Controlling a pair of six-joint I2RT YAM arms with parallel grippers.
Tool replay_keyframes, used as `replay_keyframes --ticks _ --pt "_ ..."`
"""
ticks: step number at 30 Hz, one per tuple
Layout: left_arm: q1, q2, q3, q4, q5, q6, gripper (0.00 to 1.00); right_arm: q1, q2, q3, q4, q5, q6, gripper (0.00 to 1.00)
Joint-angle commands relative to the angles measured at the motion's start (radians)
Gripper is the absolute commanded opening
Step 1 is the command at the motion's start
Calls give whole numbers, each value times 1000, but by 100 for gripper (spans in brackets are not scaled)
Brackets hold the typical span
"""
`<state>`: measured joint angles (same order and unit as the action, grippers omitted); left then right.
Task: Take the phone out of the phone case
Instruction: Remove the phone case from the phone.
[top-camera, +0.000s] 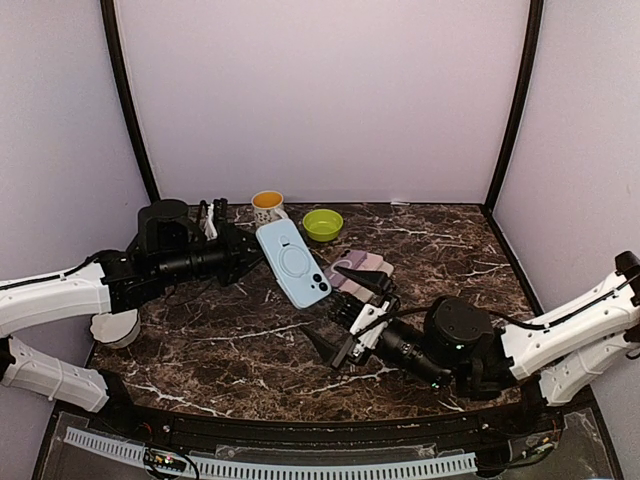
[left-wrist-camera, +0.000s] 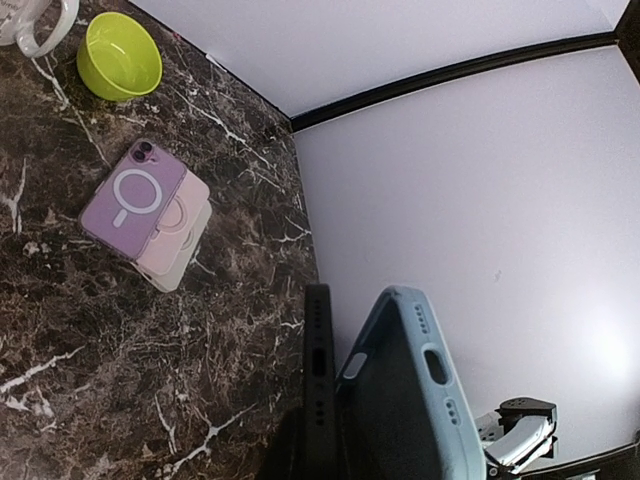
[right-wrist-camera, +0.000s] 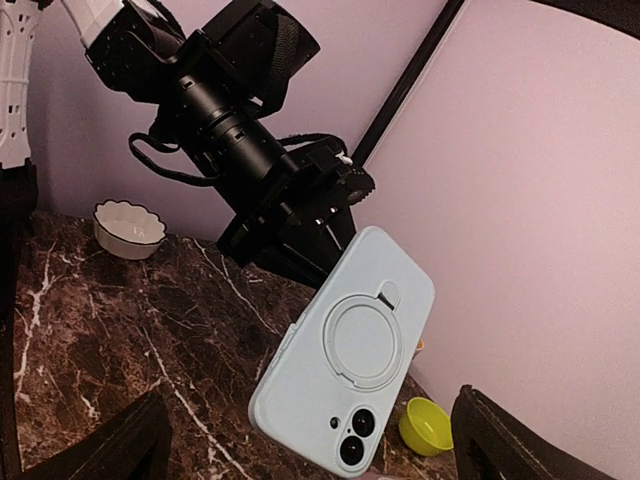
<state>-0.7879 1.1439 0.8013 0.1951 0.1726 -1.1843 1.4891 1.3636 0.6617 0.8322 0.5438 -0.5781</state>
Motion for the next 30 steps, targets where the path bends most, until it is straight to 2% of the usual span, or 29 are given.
replay_keyframes --ticks 1,5,9,14,21,26,30 --pt "4 -26 35 143 -5 145 0 11 -81 71 -259 -79 248 99" --pt "5 -45 12 222 13 269 0 11 -85 194 -502 -118 381 99" --pt "5 -54 31 212 68 444 0 11 -76 312 -675 -112 487 99" --pt "4 -58 106 69 159 688 0 11 -158 344 -823 -232 422 99" --pt "5 -79 118 -5 280 873 0 -19 -258 425 -1049 -314 271 98" --pt "5 -75 146 -83 340 959 0 -113 -226 548 -1195 -464 248 99" --pt "4 -74 163 -148 329 1006 0 -174 -160 633 -1300 -565 198 99"
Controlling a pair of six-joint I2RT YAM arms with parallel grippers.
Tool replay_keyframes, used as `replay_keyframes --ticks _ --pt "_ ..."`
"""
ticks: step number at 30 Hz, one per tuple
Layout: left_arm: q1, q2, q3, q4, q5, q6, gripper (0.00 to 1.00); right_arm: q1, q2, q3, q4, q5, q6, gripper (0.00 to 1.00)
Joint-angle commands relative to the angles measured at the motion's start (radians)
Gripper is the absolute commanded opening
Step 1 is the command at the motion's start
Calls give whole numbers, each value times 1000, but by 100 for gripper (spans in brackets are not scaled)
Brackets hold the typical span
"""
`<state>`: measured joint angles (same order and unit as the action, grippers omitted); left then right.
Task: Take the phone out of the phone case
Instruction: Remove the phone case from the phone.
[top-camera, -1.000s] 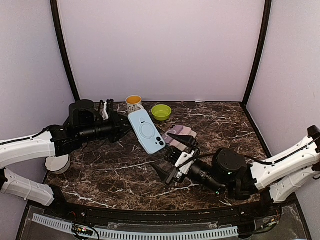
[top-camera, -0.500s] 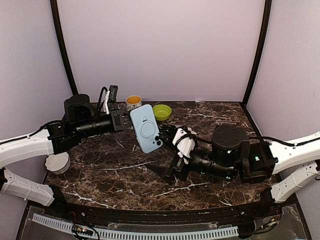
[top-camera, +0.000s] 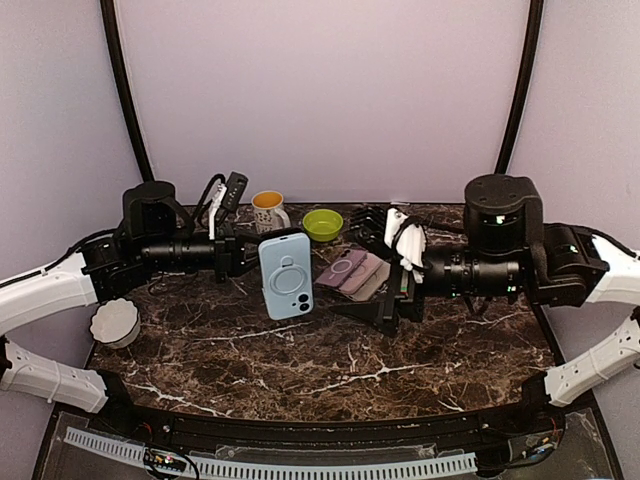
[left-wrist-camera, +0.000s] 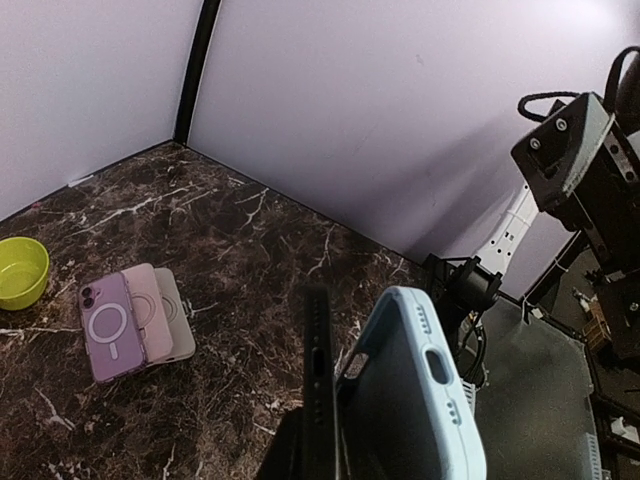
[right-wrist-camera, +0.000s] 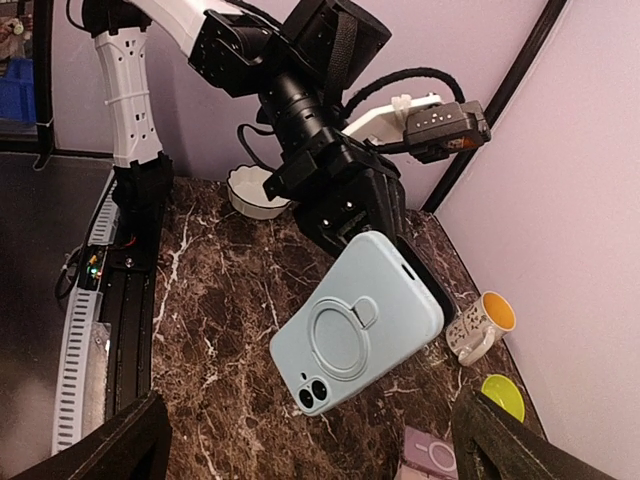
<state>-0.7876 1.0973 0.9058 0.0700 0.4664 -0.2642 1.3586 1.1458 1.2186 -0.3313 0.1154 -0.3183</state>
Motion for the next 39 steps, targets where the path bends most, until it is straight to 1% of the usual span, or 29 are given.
replay_keyframes --ticks 1,4,7,11,15,19,23,26,35,39 --pt "5 -28 56 -27 33 96 0 -50 77 95 -152 -143 -79 98" --pt "4 -27 45 -49 27 115 0 -58 115 121 -162 -137 -140 99" --pt "5 -21 44 -63 56 139 0 -80 148 138 -162 -174 -187 99" --pt "5 -27 26 -76 53 171 0 -120 217 209 -202 -271 -192 97" --pt "5 -32 15 -101 53 206 0 -141 263 260 -219 -295 -208 95" --pt "4 -28 9 -104 59 233 0 -162 296 309 -231 -316 -215 90" --pt "4 -15 6 -96 69 250 0 -188 353 379 -268 -351 -219 81" --pt "5 -8 4 -82 86 256 0 -196 391 415 -291 -351 -227 76" --pt "5 21 15 -73 141 292 0 -201 442 431 -290 -327 -257 62" --pt "5 25 9 -49 160 287 0 -203 456 427 -289 -327 -258 60"
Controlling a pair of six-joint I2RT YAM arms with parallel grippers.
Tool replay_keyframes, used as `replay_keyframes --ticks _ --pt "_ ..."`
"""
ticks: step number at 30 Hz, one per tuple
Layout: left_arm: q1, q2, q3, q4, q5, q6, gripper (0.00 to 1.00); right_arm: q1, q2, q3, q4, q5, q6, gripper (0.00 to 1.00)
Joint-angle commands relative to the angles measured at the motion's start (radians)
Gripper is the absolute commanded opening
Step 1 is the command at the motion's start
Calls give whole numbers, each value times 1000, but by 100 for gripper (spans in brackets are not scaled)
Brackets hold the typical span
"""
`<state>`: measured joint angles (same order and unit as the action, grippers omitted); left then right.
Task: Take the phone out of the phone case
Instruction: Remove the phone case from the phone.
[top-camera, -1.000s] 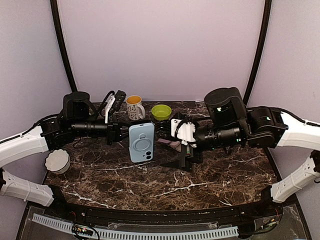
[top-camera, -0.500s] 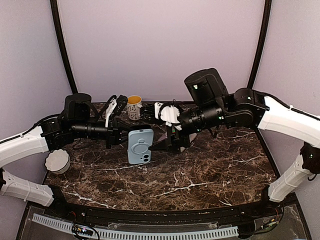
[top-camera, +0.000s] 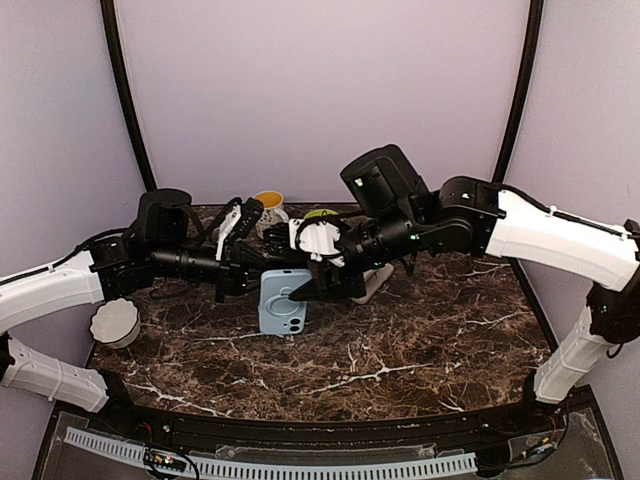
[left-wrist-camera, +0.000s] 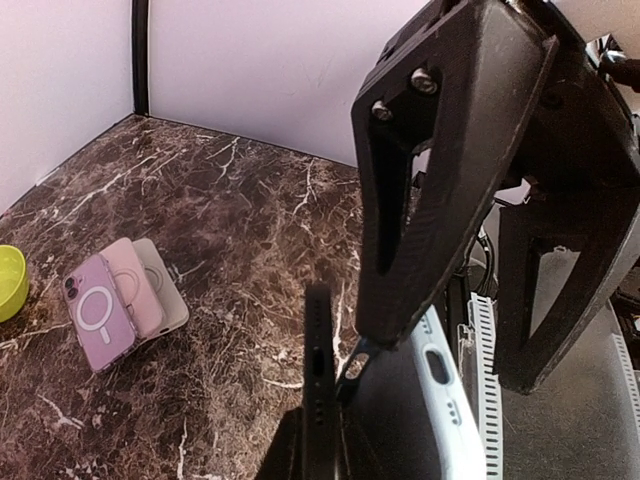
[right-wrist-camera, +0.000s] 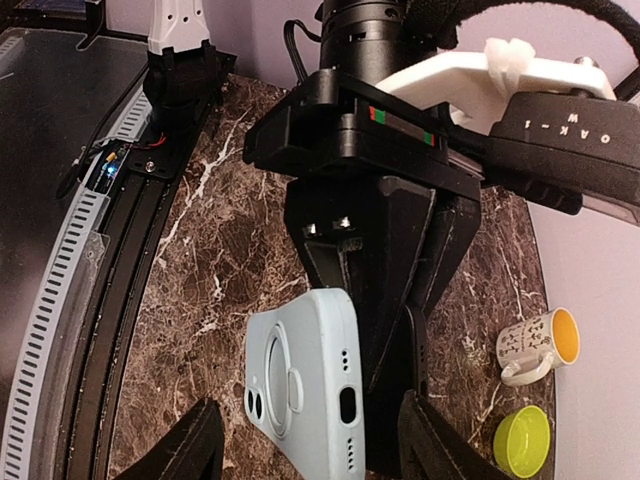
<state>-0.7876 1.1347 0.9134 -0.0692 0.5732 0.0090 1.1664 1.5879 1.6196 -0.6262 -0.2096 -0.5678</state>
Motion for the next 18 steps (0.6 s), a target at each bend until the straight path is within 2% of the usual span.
replay_keyframes --ticks 1,8,12,18 --pt "5 -11 -1 94 62 14 0 -11 16 24 9 -1 -9 59" --pt "5 -18 -13 128 107 -6 0 -14 36 36 -5 -20 -4 41" --pt "5 -17 -13 129 104 -6 0 -15 38 36 -9 -23 -1 34" --pt "4 -18 -12 135 110 -6 0 -14 44 36 -20 -18 -1 9"
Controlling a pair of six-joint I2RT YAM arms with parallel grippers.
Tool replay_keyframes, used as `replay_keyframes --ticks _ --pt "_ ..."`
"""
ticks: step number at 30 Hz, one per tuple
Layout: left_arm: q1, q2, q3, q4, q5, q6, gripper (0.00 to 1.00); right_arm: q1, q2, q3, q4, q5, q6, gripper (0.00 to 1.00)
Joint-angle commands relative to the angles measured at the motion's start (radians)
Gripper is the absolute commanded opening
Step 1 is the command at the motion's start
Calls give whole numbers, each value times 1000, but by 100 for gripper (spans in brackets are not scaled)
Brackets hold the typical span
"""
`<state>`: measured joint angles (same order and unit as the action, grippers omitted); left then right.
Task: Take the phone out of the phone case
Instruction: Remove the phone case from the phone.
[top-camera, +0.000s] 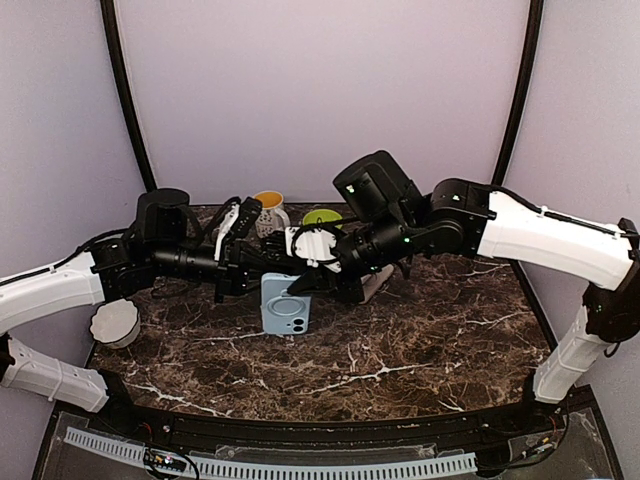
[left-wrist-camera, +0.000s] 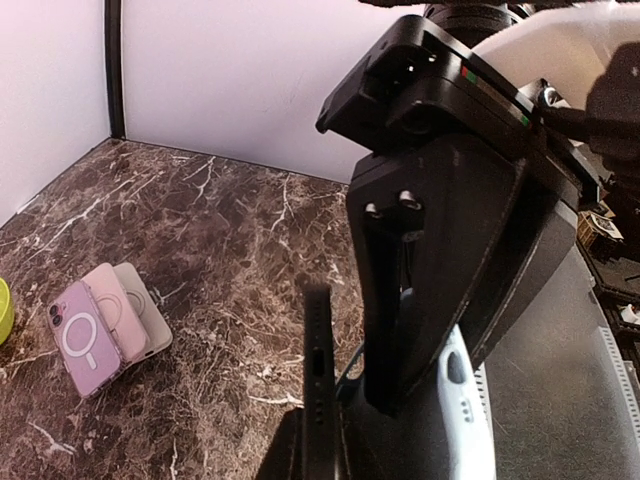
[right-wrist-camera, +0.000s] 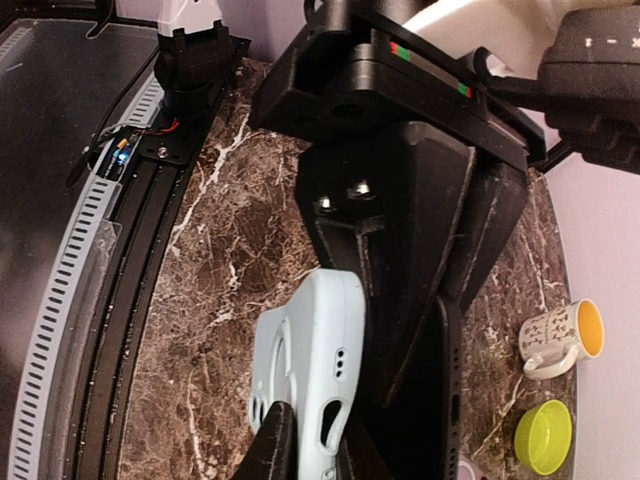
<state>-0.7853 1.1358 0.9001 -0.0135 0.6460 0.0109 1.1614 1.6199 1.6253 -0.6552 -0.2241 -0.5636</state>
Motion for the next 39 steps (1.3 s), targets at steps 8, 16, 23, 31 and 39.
replay_keyframes --ticks 8,16,23,31,39 --pt "2 -24 6 96 47 -36 0 -11 5 8 9 -21 10 0" --pt "3 -17 69 119 40 -93 0 -11 -30 -99 50 -81 72 0" --pt "3 16 196 106 -49 -158 0 -8 -50 -250 159 -143 166 0" --pt "5 25 226 50 -265 -115 0 -6 -124 -336 211 -99 204 0" --pt "16 -35 162 -2 -422 -115 0 -21 -247 -422 231 235 190 0"
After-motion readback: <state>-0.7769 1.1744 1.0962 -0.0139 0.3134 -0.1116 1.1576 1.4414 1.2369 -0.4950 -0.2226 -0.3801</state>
